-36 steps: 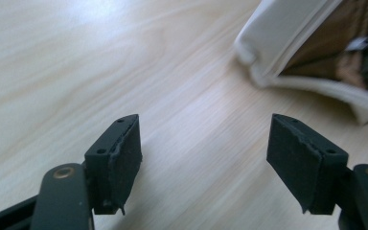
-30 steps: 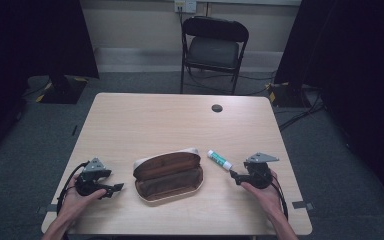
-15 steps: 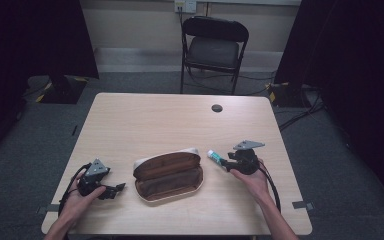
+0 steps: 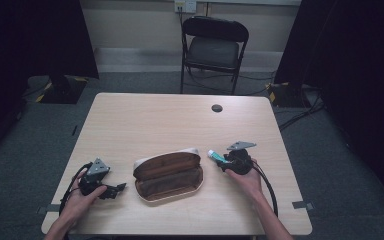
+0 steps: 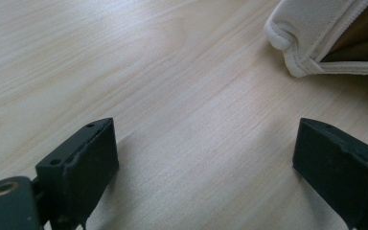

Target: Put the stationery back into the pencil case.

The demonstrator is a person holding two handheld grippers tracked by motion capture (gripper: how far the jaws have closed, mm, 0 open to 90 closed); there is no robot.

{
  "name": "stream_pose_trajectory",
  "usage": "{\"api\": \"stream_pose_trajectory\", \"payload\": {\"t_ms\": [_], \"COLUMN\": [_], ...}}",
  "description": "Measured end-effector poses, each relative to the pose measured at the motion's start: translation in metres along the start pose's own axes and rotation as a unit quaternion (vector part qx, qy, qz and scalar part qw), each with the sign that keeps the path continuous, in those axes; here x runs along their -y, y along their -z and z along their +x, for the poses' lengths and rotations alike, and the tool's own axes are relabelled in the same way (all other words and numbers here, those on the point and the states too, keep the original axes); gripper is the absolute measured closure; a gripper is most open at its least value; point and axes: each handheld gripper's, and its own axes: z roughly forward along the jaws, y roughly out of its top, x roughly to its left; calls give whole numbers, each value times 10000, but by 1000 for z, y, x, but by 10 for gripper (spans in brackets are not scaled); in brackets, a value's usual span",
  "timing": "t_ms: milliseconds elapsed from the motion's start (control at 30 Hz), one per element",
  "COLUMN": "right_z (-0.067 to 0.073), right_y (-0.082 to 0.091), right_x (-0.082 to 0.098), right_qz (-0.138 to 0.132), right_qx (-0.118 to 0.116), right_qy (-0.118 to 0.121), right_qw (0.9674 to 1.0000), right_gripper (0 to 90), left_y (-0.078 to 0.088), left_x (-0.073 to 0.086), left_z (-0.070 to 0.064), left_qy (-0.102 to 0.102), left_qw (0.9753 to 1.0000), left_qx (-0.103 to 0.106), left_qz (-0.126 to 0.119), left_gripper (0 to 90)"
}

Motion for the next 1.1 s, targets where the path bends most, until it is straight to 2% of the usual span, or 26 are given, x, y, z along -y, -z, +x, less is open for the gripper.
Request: {"api": "stream_pose_trajectory", "payload": {"t_ms": [100,233,400,600,800,933,1000,1067,1100], "right_z": [-1,1,5,6,2,5,8,11,12], "right_y": [1,0,4,18,22,27,29,33,35], "right_x": [1,0,0,1,8,16,21,24,26], "right_qz": [10,53,157,20,83,138,271,302,304], "right_qx": [-11,4,-10,-108,-58,-128,-155,-181,-184], "right_qy": [-34,54,32,-10,-84,-91,-2,14,105], "right_qw": [10000,10000,9999,9999,9999,9998,9995,9994,9993], "right_gripper": [593,652,656,657,657,657,656,657,657], "left_y": [0,0,0,0,-2,-2,-2,-2,-2], "left_x": [0,0,0,0,-1,-2,-2,-2,-2], "left_z": [0,0,0,0,0,0,0,0,0], "left_qy": [-1,-2,9,12,33,44,44,44,44], "left_qw": [10000,10000,10000,10000,10000,10000,10000,10000,10000], "left_qx": [-1,-2,-7,-9,-8,-11,-12,-12,-12], "left_qz": [-1,1,0,2,40,39,42,41,41], "left_gripper": [75,75,75,74,49,44,44,43,44]}}
